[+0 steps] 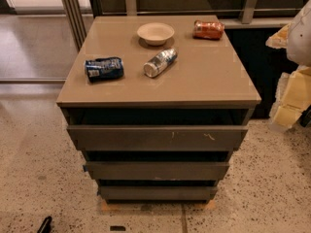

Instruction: Open top drawer

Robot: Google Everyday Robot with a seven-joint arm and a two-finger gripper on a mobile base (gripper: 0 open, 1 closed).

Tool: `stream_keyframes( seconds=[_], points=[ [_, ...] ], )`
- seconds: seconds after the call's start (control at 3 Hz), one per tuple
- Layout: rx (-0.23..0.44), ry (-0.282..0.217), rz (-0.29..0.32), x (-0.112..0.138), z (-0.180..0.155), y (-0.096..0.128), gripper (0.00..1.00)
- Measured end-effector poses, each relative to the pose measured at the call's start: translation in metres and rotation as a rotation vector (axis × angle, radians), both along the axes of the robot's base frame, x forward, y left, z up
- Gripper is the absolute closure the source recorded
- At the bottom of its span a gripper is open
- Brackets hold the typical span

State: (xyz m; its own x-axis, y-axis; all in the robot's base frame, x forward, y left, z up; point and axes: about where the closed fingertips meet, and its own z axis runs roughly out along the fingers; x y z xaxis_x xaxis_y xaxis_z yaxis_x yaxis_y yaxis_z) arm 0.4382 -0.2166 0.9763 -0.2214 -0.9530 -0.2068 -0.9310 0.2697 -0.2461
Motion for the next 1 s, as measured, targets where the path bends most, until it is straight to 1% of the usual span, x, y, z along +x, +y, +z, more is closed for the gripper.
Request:
stream_keyframes(
  seconds=[0.33, 0.67, 1.0],
  points=[
    [0.000, 0.000, 0.000, 0.000, 0.000, 0.000, 0.00],
    [0.020, -0.017, -0.004, 0.000, 0.001, 0.001, 0.00],
    [0.077, -0.020, 0.129, 0.022, -0.007, 0.025, 0.00]
  ],
)
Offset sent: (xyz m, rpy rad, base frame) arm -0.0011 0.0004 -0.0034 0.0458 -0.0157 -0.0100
